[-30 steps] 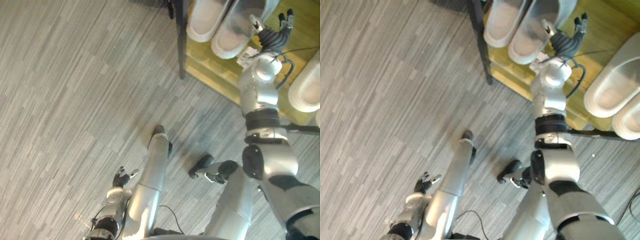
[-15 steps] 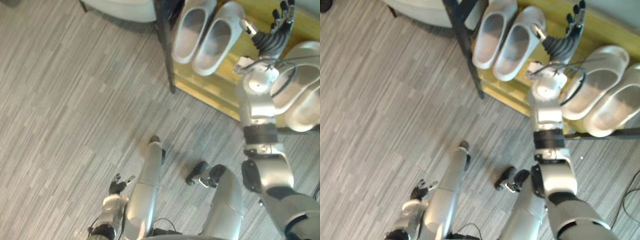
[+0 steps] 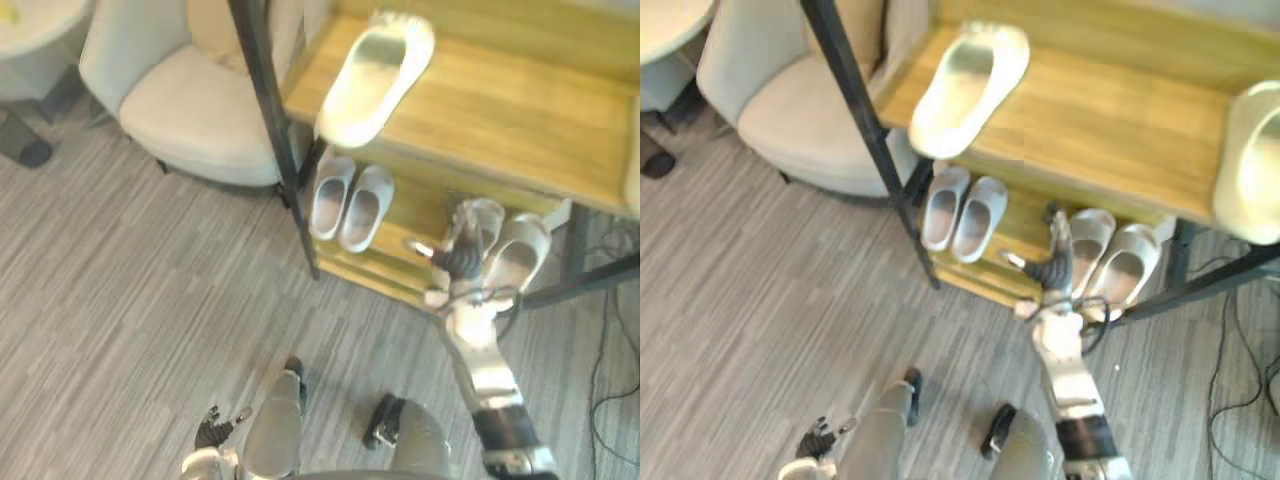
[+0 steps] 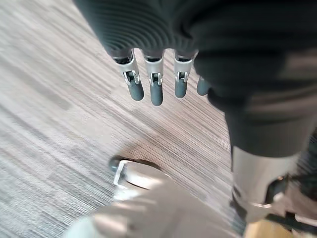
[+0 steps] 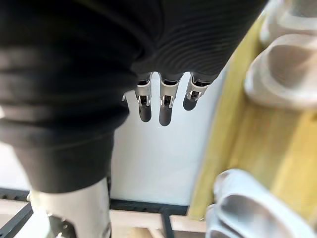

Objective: Organize the slippers on the shoe rack

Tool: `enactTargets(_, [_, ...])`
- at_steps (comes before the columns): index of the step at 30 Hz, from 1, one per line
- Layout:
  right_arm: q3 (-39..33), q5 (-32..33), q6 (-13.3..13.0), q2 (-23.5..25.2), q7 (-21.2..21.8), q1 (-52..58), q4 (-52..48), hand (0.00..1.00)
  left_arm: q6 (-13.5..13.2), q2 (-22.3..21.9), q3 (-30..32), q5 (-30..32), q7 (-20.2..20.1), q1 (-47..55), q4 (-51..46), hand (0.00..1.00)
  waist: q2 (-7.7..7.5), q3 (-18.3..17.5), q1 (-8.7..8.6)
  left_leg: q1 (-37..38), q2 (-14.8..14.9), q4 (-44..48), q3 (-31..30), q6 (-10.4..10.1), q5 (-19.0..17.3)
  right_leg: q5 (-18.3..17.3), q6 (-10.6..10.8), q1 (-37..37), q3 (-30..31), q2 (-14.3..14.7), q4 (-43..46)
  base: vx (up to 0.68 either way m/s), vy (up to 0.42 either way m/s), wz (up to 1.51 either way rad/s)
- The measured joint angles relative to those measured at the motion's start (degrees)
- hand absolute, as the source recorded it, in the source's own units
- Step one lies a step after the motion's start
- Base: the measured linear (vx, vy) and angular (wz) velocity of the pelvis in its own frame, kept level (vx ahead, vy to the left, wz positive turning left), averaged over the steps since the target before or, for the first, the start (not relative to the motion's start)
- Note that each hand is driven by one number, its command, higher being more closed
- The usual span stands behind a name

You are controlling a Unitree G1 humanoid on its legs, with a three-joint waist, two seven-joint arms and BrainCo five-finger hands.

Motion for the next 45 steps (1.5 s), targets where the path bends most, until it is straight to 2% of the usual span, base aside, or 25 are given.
enactTargets(2, [-1.3,-1.9,-0.2,0.5,1.3,3.9,1.1,0.00,0.3,0.5,-0.8,0.6,-0.6,-0.8,1.6,0.00,-0.07,-1.3,-0.18,2.9,0.1,-3.8,1.1,0.2,1.2,2.0,0.5,2.4,0.4,0.9,-4.5,0.11,0.101,-0.30])
enactTargets(4, [-1.9,-2.4,-0.4,1.5,3.7,7.3,6.9,0.00,0.4,0.8,-1.3,1.2,-0.9,-0.1,3.6,0.00,-0.07,-4.2,-0.78,8.4,0.0,-11.3,2.6,0.4,4.1,5.4,1.4,6.6,0.7,2.5,-11.8,0.17,0.102,-0.31])
enactTargets(6, [-4.2,-4.0,-0.3,1.9,4.3,7.5,17.9,0.00,0.0,0.9,-2.4,2.3,-1.3,0.1,4.2,0.00,0.77,-5.6,-2.33,12.3,-0.3,-15.8,3.0,0.8,5.4,8.4,2.1,10.9,0.9,3.6,-18.2,0.13,0.081,-0.16])
enactTargets(10, [-6.2,-6.0,1.0,1.7,4.8,7.2,33.0,0.00,0.1,1.3,-5.4,3.4,-2.3,-1.3,4.3,0.00,2.06,-6.4,-2.77,14.0,-0.7,-18.1,4.6,1.4,6.0,12.9,2.9,13.8,2.3,5.0,-25.8,0.07,0.068,-0.20])
enactTargets(16, [-8.8,-10.8,2.2,1.9,4.8,6.2,48.6,0.00,-0.2,2.2,-8.9,5.5,-3.1,-3.5,3.4,0.00,2.34,-6.6,-3.17,17.7,-1.5,-21.5,4.8,1.6,7.2,15.5,3.0,17.7,2.7,5.8,-31.4,0.01,0.020,-0.06])
enactTargets(19, [-11.8,-10.8,2.9,2.0,4.4,5.3,55.4,0.00,-0.2,1.6,-11.6,6.3,-3.1,-5.0,3.1,0.00,2.51,-6.7,-3.43,18.4,-1.6,-23.6,4.7,1.7,8.4,16.1,2.8,17.9,2.7,6.1,-32.4,-0.01,-0.002,0.00])
enactTargets(25, [-14.5,-10.7,4.0,2.0,4.3,5.6,59.7,0.00,-0.2,1.0,-18.1,7.8,-3.2,-7.2,0.3,0.00,2.73,-6.8,-4.18,20.7,-1.8,-25.5,4.4,1.8,8.9,16.7,2.9,19.8,2.7,6.4,-34.0,0.00,-0.001,-0.01])
enactTargets(28, [-15.6,-10.7,4.0,2.1,4.3,5.5,60.5,0.00,-0.4,1.0,-24.2,7.9,-3.6,-8.8,-4.9,0.00,2.79,-6.9,-4.45,20.8,-2.0,-25.8,4.3,1.9,9.0,17.2,2.9,20.4,2.6,6.4,-35.2,0.01,0.001,0.02])
enactTargets(31, [-16.6,-10.7,4.1,2.2,4.3,5.3,61.8,0.00,-1.5,1.1,-31.4,7.8,-4.8,-10.1,-13.8,0.00,2.93,-7.1,-5.59,22.5,-2.4,-27.5,4.1,2.0,9.5,17.4,3.0,21.8,2.3,6.3,-36.1,0.04,0.003,0.02])
enactTargets(36, [-16.6,-10.7,4.1,2.7,4.3,5.3,62.0,0.00,-3.6,1.0,-37.7,6.2,-5.8,-13.7,-23.9,0.00,3.04,-7.2,-6.27,22.7,-2.6,-28.3,4.2,2.0,9.5,17.5,3.0,21.8,2.4,6.3,-36.8,0.02,0.001,0.00])
enactTargets(45, [-16.6,-10.7,4.2,2.6,4.3,5.3,64.0,0.00,-5.3,2.9,-37.5,-2.0,-4.0,-20.4,-41.0,0.00,3.15,-7.2,-6.85,22.7,-2.6,-28.4,4.4,2.0,9.5,18.0,2.1,21.8,2.8,6.5,-37.7,0.01,-0.005,-0.04])
